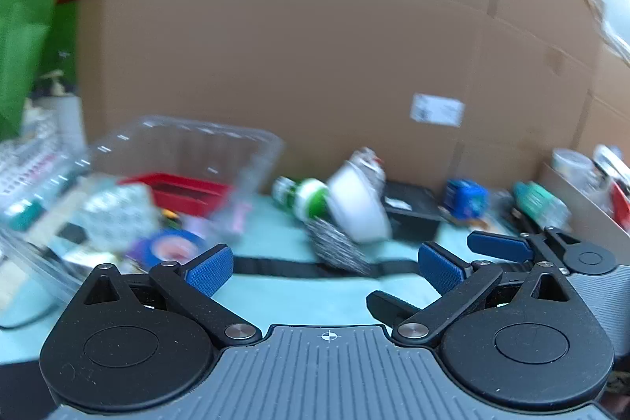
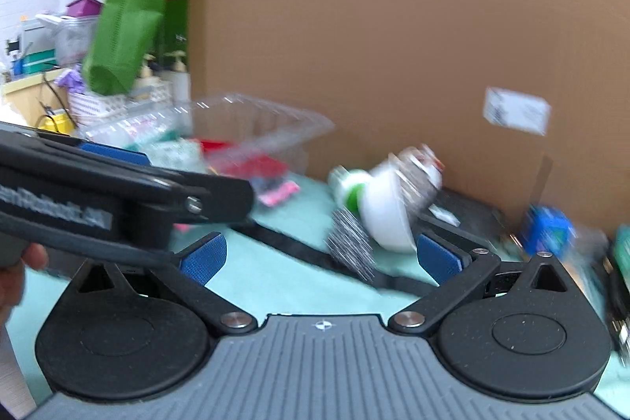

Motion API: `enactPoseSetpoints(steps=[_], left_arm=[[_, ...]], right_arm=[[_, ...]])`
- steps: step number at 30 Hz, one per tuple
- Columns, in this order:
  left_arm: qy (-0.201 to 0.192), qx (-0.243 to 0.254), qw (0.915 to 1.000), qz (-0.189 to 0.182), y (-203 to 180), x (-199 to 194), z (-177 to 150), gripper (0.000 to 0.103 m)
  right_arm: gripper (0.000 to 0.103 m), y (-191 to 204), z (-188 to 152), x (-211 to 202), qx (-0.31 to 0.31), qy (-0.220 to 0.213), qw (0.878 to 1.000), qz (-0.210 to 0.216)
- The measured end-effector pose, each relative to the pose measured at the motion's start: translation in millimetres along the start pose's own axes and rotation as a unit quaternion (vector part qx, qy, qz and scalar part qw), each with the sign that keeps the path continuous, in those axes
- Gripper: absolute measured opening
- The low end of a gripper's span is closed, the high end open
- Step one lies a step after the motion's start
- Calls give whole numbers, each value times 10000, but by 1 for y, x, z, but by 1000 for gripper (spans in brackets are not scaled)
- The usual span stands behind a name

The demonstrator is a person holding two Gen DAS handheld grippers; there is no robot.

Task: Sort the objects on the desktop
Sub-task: 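Move both grippers back over the table toward the steel wool, then grasp the steel wool scrubber with the right gripper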

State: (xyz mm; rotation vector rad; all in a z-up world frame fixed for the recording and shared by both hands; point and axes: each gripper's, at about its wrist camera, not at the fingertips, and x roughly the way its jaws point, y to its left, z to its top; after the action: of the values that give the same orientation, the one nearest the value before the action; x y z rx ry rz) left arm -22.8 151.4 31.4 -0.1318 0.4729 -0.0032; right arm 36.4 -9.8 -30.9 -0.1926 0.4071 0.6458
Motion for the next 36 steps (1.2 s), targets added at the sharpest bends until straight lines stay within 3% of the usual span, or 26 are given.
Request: enactPoseSetpoints(steps=[7,12,15,22,24,28,34,35,36], left_arm=[[395,87,9983,-427,-31,29,-38,103],[691,103,9972,-285,-26,45,-60,97],[886,3,9955,-337,-16,46,-70,89],[1229,-28,9915,-436,-14,64,-81,63],[1165,25,9926,-352,-13,67,-82,63],[1116,147,9935,-181,-9,71,-81,32],[1058,182,9939,-259,-4,74,-80,29],[1048,134,9940,-288,-2,75,-79,20],[1035,105,9941,-311,0,75,-78,19]], right_arm=[[103,-51,-52,-11,653,491,9963,-258],[102,-73,-69,-6,841,672,9927,-547],[102,-84,-73,-4,974,664,9905,-701],[99,-79,-69,15,881,730,9922,-501],[98,-75,-69,20,795,751,9929,-467],[90,-76,-65,32,814,816,9926,-388],[80,-69,-59,54,716,957,9925,-262],[80,-67,-58,58,684,976,9926,-224],[79,-66,-56,63,643,981,9929,-187]])
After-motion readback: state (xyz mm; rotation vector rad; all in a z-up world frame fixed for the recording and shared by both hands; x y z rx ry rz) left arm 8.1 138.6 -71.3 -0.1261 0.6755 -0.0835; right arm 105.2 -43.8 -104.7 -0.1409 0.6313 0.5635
